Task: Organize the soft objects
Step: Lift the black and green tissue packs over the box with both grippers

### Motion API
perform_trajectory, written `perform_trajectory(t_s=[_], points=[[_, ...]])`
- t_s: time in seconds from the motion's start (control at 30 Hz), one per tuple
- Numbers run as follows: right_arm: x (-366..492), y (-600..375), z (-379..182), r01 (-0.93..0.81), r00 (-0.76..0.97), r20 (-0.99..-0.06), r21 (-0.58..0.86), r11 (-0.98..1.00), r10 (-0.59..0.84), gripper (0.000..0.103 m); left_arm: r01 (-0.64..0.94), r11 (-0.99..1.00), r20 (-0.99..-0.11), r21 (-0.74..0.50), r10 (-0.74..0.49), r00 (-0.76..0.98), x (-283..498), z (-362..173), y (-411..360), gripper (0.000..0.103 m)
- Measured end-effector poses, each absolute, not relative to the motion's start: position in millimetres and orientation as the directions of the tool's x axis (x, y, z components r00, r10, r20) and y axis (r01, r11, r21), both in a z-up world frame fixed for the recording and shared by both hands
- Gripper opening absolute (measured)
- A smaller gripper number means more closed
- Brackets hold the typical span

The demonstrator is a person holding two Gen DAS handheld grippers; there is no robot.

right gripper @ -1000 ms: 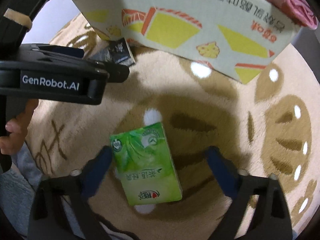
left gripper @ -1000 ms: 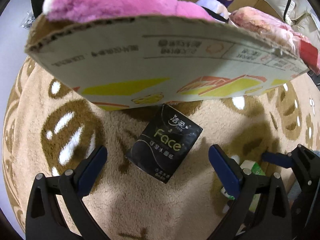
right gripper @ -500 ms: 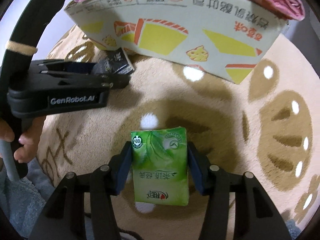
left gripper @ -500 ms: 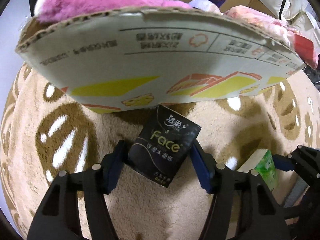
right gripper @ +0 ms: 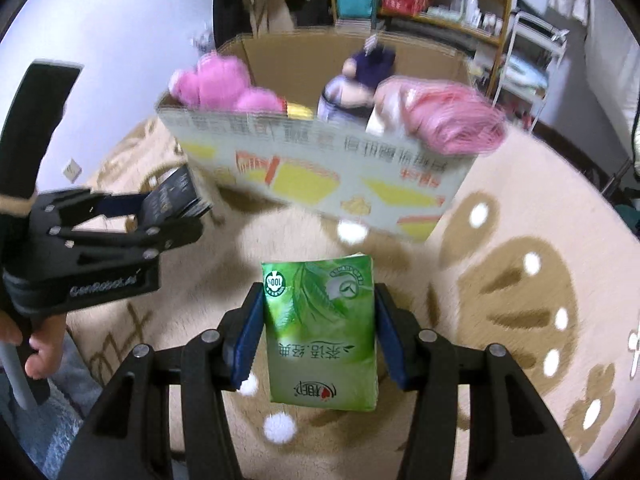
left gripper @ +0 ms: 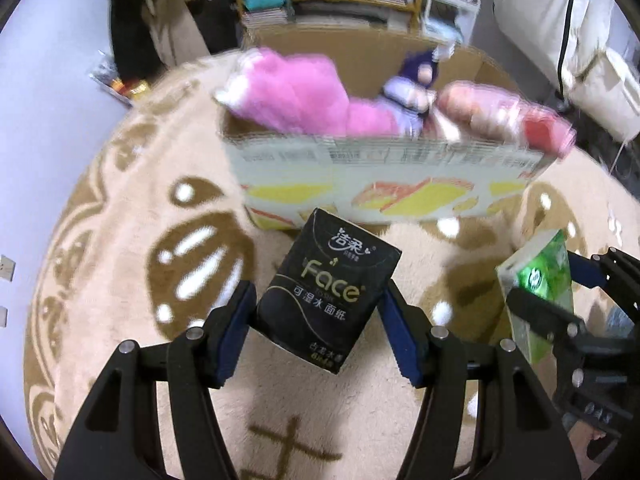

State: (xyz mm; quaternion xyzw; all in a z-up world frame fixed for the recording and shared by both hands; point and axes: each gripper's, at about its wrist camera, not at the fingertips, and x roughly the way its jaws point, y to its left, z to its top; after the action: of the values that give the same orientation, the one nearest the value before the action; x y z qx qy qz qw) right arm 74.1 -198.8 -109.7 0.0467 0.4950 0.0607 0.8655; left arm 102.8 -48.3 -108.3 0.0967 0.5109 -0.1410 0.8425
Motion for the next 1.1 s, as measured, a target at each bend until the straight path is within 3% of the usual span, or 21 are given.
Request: perform_trajectory(t_s=[0.47,0.77,1.1], points=[[49.8,-225.6,-7.0,0.039,0.81,-0.585,0.141,0.989,0.051,0.056,0.241,0.967,-0.583,0.08,-0.15,0.799,86.5,24.7,-44.9,0.061],[79.8,-231.0,21.8,0.027,0.861,-0.508,0.122,0.992,0.039,0.056,0.267,0.961,-0.522,0.076,-0.19,0.831,113.8,48.4,-56.5,0.061],[107.7,-230.0,5.6,0.007,0.85,-0.526,0.077,0.997,0.035,0.056,0.274,0.957,-0.579,0.094,-0.171,0.797,138.5,21.1,-63.8,0.061]])
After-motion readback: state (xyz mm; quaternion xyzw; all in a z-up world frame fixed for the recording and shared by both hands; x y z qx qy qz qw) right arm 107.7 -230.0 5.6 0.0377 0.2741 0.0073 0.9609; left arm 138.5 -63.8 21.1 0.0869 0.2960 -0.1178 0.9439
